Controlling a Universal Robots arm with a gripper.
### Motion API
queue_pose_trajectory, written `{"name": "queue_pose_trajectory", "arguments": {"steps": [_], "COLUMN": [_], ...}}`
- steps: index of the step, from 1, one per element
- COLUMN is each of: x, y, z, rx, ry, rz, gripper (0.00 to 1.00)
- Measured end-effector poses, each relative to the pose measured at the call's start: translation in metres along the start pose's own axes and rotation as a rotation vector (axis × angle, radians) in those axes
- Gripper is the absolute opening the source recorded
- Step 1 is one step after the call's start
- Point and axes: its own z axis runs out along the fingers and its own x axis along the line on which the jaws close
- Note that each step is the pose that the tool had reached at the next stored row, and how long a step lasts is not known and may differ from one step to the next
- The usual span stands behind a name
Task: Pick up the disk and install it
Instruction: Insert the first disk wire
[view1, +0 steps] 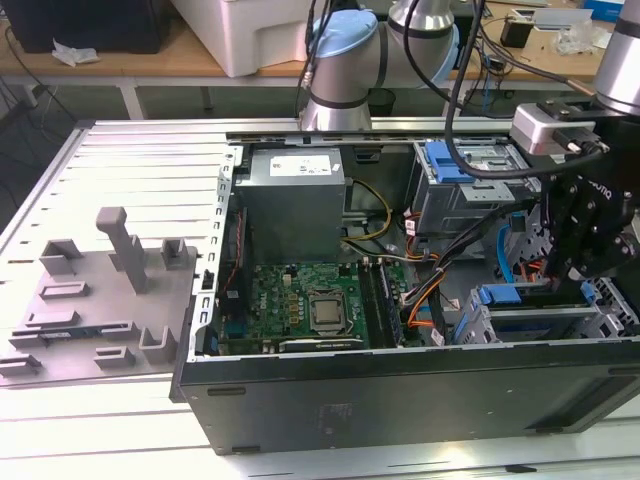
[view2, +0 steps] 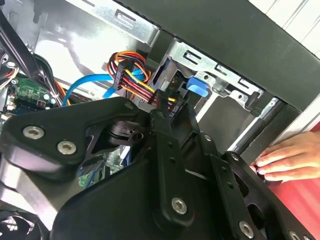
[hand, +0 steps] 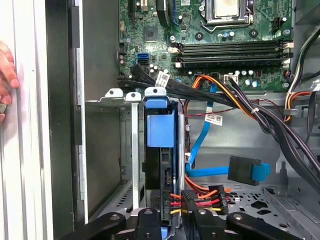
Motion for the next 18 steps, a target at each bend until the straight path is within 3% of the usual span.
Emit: {"name": "queue_pose_trajectory", "arguments": {"steps": [7, 18], "x": [0.0004, -0.0186], "y": [-0.0005, -0.0008], "z": [-0.0159, -0.0331], "rx": [0.0001, 0.0002], "ry": [0.0012, 0.0100], "rz": [0.000, 0.000], "gripper": [0.31, 0.31]}}
